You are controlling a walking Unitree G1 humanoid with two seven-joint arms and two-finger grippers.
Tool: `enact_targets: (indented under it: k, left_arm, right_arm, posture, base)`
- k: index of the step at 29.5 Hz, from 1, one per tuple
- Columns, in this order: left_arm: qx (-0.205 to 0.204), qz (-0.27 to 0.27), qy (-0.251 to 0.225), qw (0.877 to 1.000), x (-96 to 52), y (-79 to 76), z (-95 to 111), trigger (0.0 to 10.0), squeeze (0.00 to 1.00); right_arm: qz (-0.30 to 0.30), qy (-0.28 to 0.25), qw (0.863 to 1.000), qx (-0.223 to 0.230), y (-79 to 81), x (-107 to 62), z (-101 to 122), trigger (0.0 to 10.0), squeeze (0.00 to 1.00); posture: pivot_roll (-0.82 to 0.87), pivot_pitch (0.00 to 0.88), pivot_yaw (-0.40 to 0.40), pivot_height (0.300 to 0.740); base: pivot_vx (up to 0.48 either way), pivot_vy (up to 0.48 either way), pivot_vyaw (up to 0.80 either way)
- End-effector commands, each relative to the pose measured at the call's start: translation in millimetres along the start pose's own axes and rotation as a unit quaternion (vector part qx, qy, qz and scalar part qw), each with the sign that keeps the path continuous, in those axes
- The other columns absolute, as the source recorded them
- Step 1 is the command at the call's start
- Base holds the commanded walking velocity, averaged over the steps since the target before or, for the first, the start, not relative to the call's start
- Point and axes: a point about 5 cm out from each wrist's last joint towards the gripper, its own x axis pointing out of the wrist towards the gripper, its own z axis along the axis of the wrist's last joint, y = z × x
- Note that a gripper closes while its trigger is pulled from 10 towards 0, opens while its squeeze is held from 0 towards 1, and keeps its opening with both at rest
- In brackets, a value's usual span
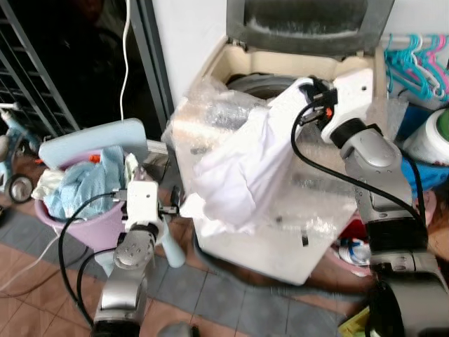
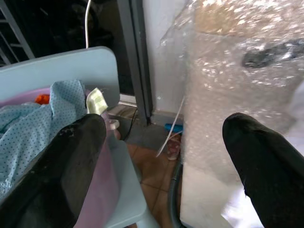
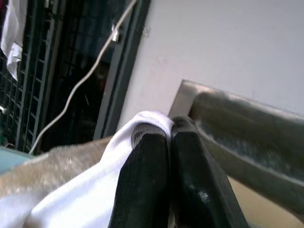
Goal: Clothes washing
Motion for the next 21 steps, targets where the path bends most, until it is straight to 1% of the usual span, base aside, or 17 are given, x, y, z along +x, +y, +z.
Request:
enact_targets:
  k: [1,2,4,5,6,7,8,10,11,12,13,15,17,18,19,20,21]
  left_arm:
    - [-0.001,0.003,-0.001,1.0,2.9,-0.1,2.7,10.0,0.0]
    - [-0.001,0.001,0.0,1.0,3.8,-2.3,2.7,10.0,0.0]
    - [-0.002,0.001,0.001,1.0,4.1,-3.2,2.6,10.0,0.0]
    - [-0.001,-0.002,0.001,1.0,5.0,-4.9,2.7,10.0,0.0]
    - [-0.002,-0.002,0.001,1.0,5.3,-5.3,2.9,10.0,0.0]
    - [-0.002,-0.002,0.001,1.0,5.3,-5.3,2.9,10.0,0.0]
    - [-0.002,-0.004,-0.001,1.0,5.9,-6.4,3.3,10.0,0.0]
    - [-0.001,-0.006,-0.001,1.0,6.3,-7.1,3.4,10.0,0.0]
    - [-0.001,-0.006,-0.001,1.0,6.4,-7.4,3.5,10.0,0.0]
    - [-0.001,-0.006,0.0,1.0,6.5,-7.7,3.3,10.0,0.0]
    - [-0.001,-0.005,0.0,1.0,6.4,-7.8,3.2,10.0,0.0]
    - [-0.003,-0.003,0.001,1.0,6.2,-7.7,2.7,10.0,0.0]
    - [-0.005,-0.001,0.002,1.0,5.8,-7.7,2.2,10.0,0.0]
    - [-0.006,-0.001,0.001,1.0,5.7,-8.3,2.2,10.0,0.0]
    - [-0.006,-0.001,0.001,1.0,5.7,-8.3,2.2,10.0,0.0]
    - [-0.007,-0.001,0.001,1.0,5.8,-9.1,2.4,10.0,0.0]
    - [-0.008,-0.001,0.001,1.0,5.8,-9.6,2.6,10.0,0.0]
  right_arm:
    - [0.026,-0.03,0.999,-0.024,-4.5,11.2,19.2,10.0,0.0]
    - [0.052,-0.044,0.997,-0.036,-6.2,24.6,33.8,10.0,0.0]
    - [0.058,-0.05,0.996,-0.042,-7.0,28.9,39.2,10.0,0.0]
    - [0.062,-0.072,0.994,-0.062,-12.0,40.5,56.0,10.0,0.0]
    - [0.059,-0.084,0.992,-0.071,-14.6,45.3,64.9,10.0,0.0]
    - [0.059,-0.084,0.992,-0.071,-14.6,45.3,64.9,10.0,0.0]
    - [0.009,-0.115,0.991,-0.072,-31.8,55.5,92.5,10.0,0.0]
    - [-0.061,-0.15,0.985,-0.053,-53.4,59.8,121.4,10.0,0.0]
    - [-0.088,-0.163,0.981,-0.049,-61.8,59.5,131.9,10.0,0.0]
    - [-0.151,-0.182,0.971,-0.04,-81.1,55.0,149.7,10.0,0.0]
    - [-0.189,-0.187,0.963,-0.034,-92.1,51.1,156.6,10.0,0.0]
    - [-0.259,-0.185,0.948,-0.03,-110.2,42.1,162.2,10.0,0.0]
    - [-0.293,-0.173,0.94,-0.03,-119.0,37.0,157.9,10.0,0.0]
    - [-0.305,-0.147,0.939,-0.058,-120.4,33.9,140.9,10.0,0.0]
    - [-0.305,-0.147,0.939,-0.058,-120.4,33.9,140.9,10.0,0.0]
    - [-0.289,-0.112,0.947,-0.079,-115.5,34.3,118.3,10.0,0.0]
    - [-0.28,-0.095,0.952,-0.077,-112.6,33.8,104.5,10.0,0.0]
  posture:
    - [-0.05,0.0,0.026,0.74]
    - [-0.06,0.0,0.027,0.74]
    - [-0.06,0.0,0.027,0.74]
    - [-0.06,0.0,0.026,0.74]
    - [-0.06,0.0,0.026,0.74]
    - [-0.06,0.0,0.026,0.74]
    - [-0.06,0.0,0.025,0.74]
    - [-0.06,0.0,0.025,0.74]
    - [-0.06,0.0,0.022,0.74]
    - [-0.06,0.0,0.018,0.74]
    - [-0.06,0.0,0.018,0.74]
    - [-0.06,0.0,0.013,0.74]
    - [-0.06,0.0,0.009,0.74]
    - [-0.06,0.0,0.007,0.74]
    - [-0.06,0.0,0.007,0.74]
    - [-0.06,0.0,0.008,0.74]
    - [-0.06,0.0,0.01,0.74]
  base:
    - [0.412,0.244,0.0]
    - [0.379,0.292,0.0]
    - [0.304,0.326,0.0]
    - [0.0,0.0,0.0]
    - [0.0,0.0,0.0]
    - [0.0,0.0,0.0]
    - [0.0,0.0,0.0]
    - [0.0,0.0,0.0]
    - [0.0,0.0,0.0]
    - [0.0,0.0,0.0]
    - [0.0,0.0,0.0]
    - [0.0,0.0,0.0]
    - [0.0,0.0,0.0]
    - [0.0,0.0,0.0]
    - [0.0,0.0,0.0]
    - [0.0,0.0,0.0]
    - [0.0,0.0,0.0]
